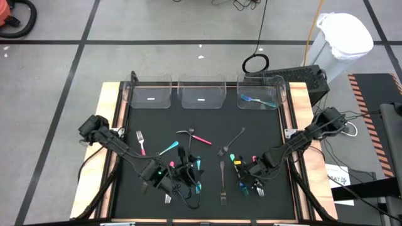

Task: Sort silverware by color (type)
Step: Put the blue fork into the right transparent bin

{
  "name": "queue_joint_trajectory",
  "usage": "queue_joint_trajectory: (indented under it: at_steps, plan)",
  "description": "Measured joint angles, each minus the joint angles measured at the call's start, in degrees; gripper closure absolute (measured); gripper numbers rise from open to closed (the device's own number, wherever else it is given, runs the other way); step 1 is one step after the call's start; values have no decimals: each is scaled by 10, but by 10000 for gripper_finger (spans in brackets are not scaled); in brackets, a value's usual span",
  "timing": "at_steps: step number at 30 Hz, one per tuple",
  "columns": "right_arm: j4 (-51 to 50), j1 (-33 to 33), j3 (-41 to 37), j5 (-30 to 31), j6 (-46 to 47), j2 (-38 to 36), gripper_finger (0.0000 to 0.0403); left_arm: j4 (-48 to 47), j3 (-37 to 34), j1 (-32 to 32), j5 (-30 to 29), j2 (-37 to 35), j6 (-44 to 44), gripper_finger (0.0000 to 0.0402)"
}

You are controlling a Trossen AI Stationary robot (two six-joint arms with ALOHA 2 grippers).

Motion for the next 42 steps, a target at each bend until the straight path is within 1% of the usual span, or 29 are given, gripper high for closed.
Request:
queue_joint_trajectory:
  at_steps: [5, 9, 12, 16, 19, 21, 25, 30, 33, 36, 40, 42]
  plan:
    - [0, 0, 0, 6, -63, 0, 234, 8, 0, 12, 3, 0, 10, 162]
    - [-3, 0, 1, 8, -113, 0, 253, 13, 0, 23, 14, 0, 10, 162]
    - [-28, 0, 14, 13, -130, 2, 257, 22, 0, 30, 15, 0, 10, 162]
    - [-67, 0, 42, 36, -148, 2, 255, 29, 0, 38, 27, 0, 10, 162]
    - [-73, 0, 57, 34, -178, 9, 255, 31, 0, 42, 36, 0, 11, 162]
    - [-71, 1, 67, 33, -194, 24, 255, 33, 0, 43, 43, 0, 11, 162]
    - [-85, 1, 100, 32, -223, 79, 255, 33, 0, 43, 44, 0, 11, 162]
    - [-166, 1, 169, 23, -254, 156, 263, 32, 0, 43, 44, 0, 11, 162]
    - [-209, 0, 206, 16, -264, 188, 286, 32, 0, 43, 44, 0, 11, 162]
    - [-238, 1, 236, 17, -264, 206, 323, 32, 0, 43, 44, 0, 10, 162]
    - [-268, 0, 257, 12, -254, 215, 377, 32, 0, 42, 44, 0, 10, 162]
    - [-269, 0, 257, 5, -246, 213, 391, 32, 0, 42, 45, 0, 10, 162]
